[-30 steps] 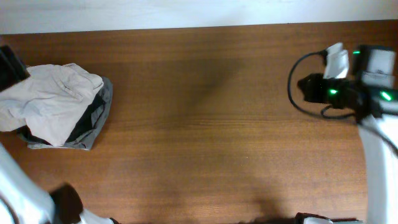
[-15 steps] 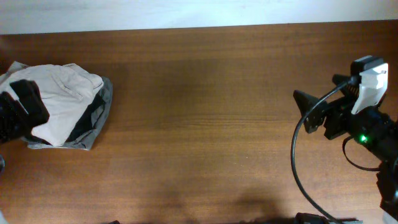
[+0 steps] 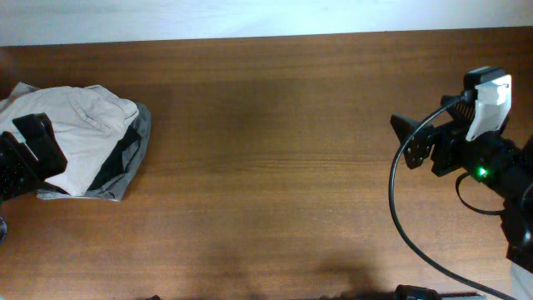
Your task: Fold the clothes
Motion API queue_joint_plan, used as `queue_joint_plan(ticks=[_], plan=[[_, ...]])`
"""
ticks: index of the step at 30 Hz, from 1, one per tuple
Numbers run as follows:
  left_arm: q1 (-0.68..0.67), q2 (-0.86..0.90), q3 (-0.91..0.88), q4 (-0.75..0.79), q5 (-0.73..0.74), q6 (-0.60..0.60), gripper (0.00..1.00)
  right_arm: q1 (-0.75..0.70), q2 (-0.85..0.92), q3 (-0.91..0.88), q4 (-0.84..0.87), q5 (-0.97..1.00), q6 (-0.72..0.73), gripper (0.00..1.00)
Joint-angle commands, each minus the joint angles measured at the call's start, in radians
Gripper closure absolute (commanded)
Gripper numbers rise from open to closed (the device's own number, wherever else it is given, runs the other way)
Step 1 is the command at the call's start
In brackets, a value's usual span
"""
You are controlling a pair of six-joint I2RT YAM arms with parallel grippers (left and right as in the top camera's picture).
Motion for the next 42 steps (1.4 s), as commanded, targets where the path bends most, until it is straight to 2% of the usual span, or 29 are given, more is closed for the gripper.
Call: queue_joint_plan(ticks=[1, 8, 11, 22, 25, 26, 31, 42], plan=[[-0.004, 0.000, -0.003, -0.001, 0.007, 0.018, 0.01, -0.006, 0.013, 0.006, 0.000, -0.017, -0.007, 0.01], [-0.004, 0.000, -0.003, -0.001, 0.007, 0.019, 0.01, -0.007, 0.037, 0.006, -0.001, 0.026, -0.013, 0.01], [-0.004, 0.000, -0.003, -0.001, 0.007, 0.018, 0.01, -0.008, 0.025, 0.006, 0.026, 0.046, -0.087, 0.01], [-0.004, 0.000, -0.003, -0.001, 0.007, 0.018, 0.01, -0.007, -0.267, -0.067, -0.019, 0.360, -0.114, 0.01], [-0.004, 0.000, -0.003, -0.001, 0.007, 0.018, 0.01, -0.007, -0.394, -0.171, -0.013, 0.415, -0.114, 0.01], [-0.004, 0.000, -0.003, -0.001, 0.007, 0.018, 0.01, -0.007, -0.488, -0.265, -0.006, 0.427, -0.116, 0.01], [-0.004, 0.000, -0.003, -0.001, 0.007, 0.018, 0.01, -0.007, -0.700, -0.520, 0.043, 0.426, -0.116, 0.01], [-0.004, 0.000, -0.003, -0.001, 0.007, 0.018, 0.01, -0.007, -0.995, -1.026, 0.266, 0.426, -0.116, 0.01]])
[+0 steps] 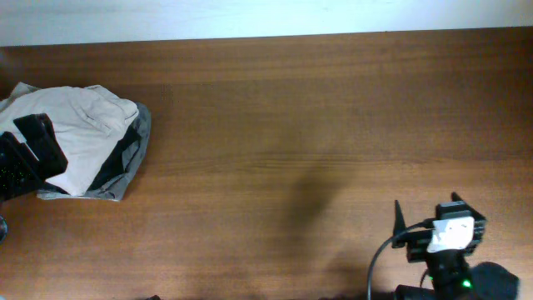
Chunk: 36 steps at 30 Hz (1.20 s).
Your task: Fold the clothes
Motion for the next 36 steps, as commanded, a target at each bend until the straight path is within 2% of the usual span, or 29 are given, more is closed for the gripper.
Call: queue_joint_plan(ticks=[1, 4, 11, 17, 36], plan=[[-0.004, 0.000, -0.002, 0.000, 0.007, 0.015, 0.01, -0.006, -0.066, -0.129, 0.044, 0.022, 0.001, 0.01], [-0.004, 0.000, -0.002, 0.000, 0.007, 0.016, 0.01, -0.007, -0.090, -0.277, 0.146, 0.035, 0.001, 0.01], [-0.004, 0.000, -0.002, 0.000, 0.007, 0.015, 0.01, -0.007, -0.090, -0.456, 0.333, 0.039, 0.000, 0.01], [-0.004, 0.000, -0.002, 0.000, 0.007, 0.015, 0.01, -0.007, -0.085, -0.463, 0.355, 0.100, 0.001, 0.01], [-0.004, 0.000, -0.002, 0.000, 0.005, 0.016, 0.01, -0.007, -0.085, -0.463, 0.355, 0.099, 0.001, 0.01]])
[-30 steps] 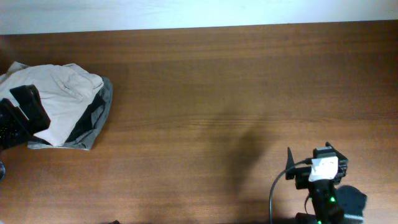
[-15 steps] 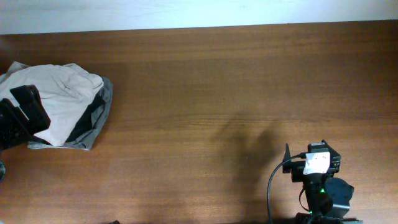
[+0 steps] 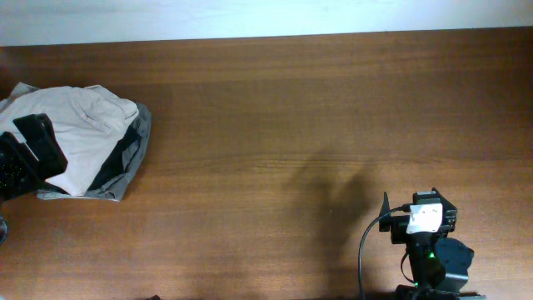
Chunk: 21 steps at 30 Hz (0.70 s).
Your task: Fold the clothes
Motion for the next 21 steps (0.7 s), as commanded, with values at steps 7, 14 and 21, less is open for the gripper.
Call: queue_joint_plan(ticks=[7, 14, 21], plan=[[-0.004, -0.003, -0.001, 0.001, -0.024, 0.095, 0.01, -0.007, -0.008, -0.009, 0.004, 0.019, 0.004, 0.01], [-0.004, -0.105, -0.088, 0.107, -0.025, 0.117, 0.01, -0.007, -0.008, -0.009, 0.004, 0.019, 0.004, 0.01], [-0.005, -0.428, -0.595, 0.426, -0.015, 0.118, 0.01, -0.007, -0.008, -0.009, 0.004, 0.019, 0.004, 0.01]])
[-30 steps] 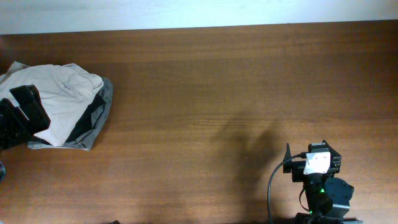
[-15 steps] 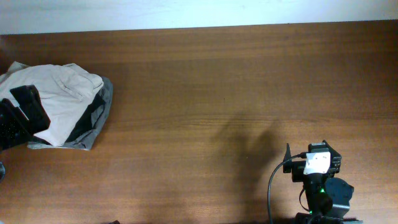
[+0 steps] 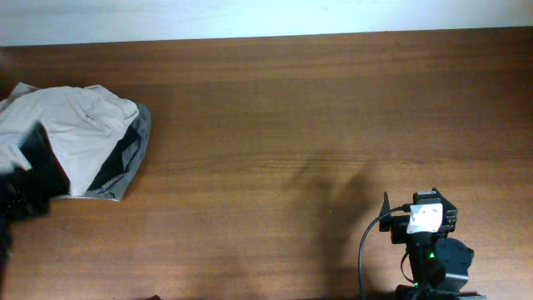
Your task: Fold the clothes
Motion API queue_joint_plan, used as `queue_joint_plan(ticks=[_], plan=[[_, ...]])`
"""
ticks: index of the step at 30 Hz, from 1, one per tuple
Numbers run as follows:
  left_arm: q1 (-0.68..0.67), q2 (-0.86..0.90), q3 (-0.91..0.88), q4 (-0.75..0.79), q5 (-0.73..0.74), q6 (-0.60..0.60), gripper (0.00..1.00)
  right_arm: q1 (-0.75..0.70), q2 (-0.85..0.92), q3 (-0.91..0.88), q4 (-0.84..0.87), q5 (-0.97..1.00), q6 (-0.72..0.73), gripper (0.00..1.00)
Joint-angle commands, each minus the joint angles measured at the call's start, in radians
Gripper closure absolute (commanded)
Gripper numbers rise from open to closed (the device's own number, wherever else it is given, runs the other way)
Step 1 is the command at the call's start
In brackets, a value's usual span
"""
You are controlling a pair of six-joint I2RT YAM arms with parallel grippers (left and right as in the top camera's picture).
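A folded pile of clothes [image 3: 83,137], pale grey-white with a darker grey layer under it, lies at the table's far left. My left gripper [image 3: 32,177] is a blurred dark shape at the pile's near-left edge, overlapping the cloth; whether it is open or shut does not show. My right gripper [image 3: 387,218] is drawn back at the front right of the table, far from the clothes, with one dark finger [image 3: 386,207] pointing away from the arm's base. The gap between its fingers is not visible.
The brown wooden table [image 3: 266,125] stretches between the pile and the right arm. A black cable [image 3: 366,258] loops from the right wrist toward the front edge. A pale wall strip runs along the back edge.
My left gripper has shifted a little toward the front-left edge and is now blurred with motion. The clothes pile and the right arm are where they were.
First my right arm reached out at the right edge of the table, mid-depth. Then it stood low at the front right, and after that slightly further left, where it remains. My left gripper stayed at the folded pile's left edge until its small shift now.
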Motion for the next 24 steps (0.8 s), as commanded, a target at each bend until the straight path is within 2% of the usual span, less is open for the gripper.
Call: queue_joint_plan(ticks=[1, 9, 14, 20, 24], plan=[[-0.007, -0.190, -0.290, 0.129, 0.000, 0.020, 0.01, -0.007, -0.008, -0.009, 0.003, 0.016, 0.004, 0.01], [-0.026, -0.552, -0.888, 0.442, 0.042, 0.019, 0.01, -0.007, -0.008, -0.009, 0.003, 0.016, 0.004, 0.01], [-0.031, -0.715, -1.170, 0.581, 0.048, 0.020, 0.01, -0.007, -0.008, -0.009, 0.003, 0.016, 0.004, 0.01], [-0.074, -0.882, -1.394, 0.724, 0.057, 0.019, 0.01, -0.007, -0.008, -0.009, 0.003, 0.016, 0.004, 0.01], [-0.118, -0.962, -1.472, 0.749, 0.067, 0.020, 0.01, -0.007, -0.008, -0.009, 0.003, 0.016, 0.004, 0.01]])
